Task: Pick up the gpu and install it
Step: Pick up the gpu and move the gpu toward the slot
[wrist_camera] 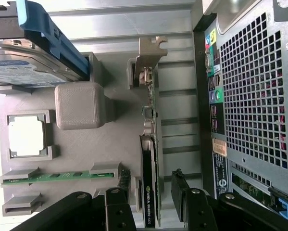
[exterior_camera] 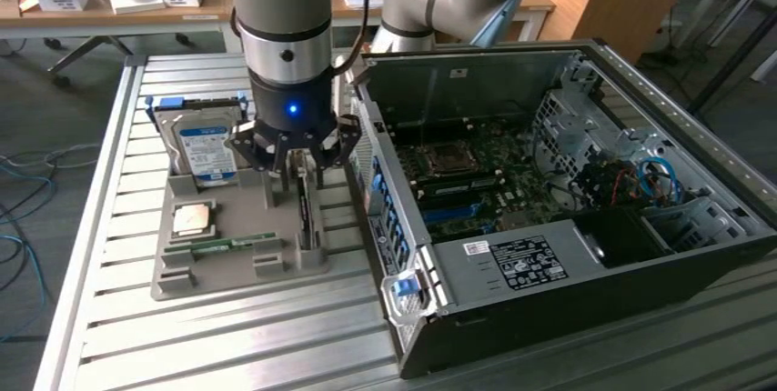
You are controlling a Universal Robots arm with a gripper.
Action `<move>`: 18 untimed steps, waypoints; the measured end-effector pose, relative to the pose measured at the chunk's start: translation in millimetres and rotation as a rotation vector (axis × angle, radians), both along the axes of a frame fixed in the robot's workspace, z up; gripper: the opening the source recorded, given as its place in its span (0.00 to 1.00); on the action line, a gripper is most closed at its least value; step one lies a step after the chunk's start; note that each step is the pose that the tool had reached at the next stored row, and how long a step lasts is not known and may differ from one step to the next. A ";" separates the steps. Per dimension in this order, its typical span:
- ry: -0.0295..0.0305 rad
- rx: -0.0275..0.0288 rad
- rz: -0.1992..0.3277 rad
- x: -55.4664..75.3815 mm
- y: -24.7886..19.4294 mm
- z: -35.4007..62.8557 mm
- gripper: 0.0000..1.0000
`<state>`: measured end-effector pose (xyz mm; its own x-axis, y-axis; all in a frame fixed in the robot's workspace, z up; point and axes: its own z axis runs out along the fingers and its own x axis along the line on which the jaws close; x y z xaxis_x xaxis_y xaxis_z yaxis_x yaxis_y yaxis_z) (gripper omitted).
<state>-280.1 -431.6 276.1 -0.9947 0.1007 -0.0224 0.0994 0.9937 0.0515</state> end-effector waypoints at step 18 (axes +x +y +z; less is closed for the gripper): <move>-0.0003 0.0003 0.000 0.1 0.0 -16.0 0.47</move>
<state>-280.0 -431.5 260.1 -0.9947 0.1006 -0.0227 0.0994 0.9937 0.0518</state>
